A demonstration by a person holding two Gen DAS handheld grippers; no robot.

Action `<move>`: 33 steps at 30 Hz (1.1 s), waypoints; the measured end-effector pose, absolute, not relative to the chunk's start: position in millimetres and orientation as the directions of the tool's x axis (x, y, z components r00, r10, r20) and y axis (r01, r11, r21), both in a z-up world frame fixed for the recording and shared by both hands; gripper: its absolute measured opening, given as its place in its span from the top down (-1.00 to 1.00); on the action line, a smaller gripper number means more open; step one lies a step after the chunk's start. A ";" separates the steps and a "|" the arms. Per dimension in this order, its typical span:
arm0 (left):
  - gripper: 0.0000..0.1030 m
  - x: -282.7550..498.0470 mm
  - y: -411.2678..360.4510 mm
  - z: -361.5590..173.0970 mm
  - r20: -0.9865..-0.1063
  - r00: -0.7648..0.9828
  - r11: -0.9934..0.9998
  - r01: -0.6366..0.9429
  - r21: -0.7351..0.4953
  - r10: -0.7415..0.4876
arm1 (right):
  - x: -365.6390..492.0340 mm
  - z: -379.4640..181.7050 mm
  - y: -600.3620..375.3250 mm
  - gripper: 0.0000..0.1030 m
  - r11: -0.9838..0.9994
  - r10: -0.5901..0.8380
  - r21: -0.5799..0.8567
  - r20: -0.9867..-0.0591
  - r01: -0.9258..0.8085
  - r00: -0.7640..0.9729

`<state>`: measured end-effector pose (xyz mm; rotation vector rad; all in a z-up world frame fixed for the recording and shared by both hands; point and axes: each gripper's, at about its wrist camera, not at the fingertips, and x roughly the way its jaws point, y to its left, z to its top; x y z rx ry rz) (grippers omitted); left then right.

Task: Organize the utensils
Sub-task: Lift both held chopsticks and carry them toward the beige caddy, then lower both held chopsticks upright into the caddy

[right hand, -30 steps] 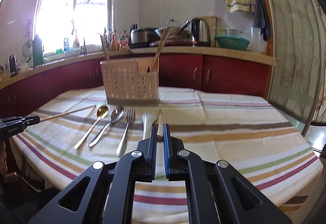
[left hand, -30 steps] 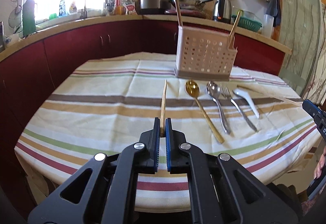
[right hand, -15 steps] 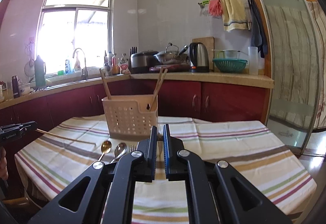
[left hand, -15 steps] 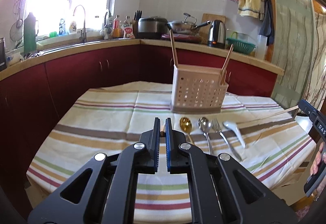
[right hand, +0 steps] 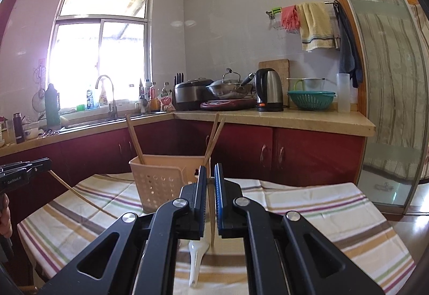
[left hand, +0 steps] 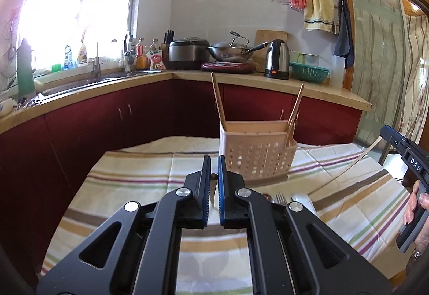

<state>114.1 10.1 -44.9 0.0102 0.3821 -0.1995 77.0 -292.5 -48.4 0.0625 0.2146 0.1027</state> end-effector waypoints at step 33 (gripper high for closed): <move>0.89 177.9 9.1 7.0 -0.334 0.894 0.952 0.306 -0.030 -0.298 | 127.4 -2.7 -289.7 0.87 0.987 0.158 0.058 -0.231 -0.149 0.960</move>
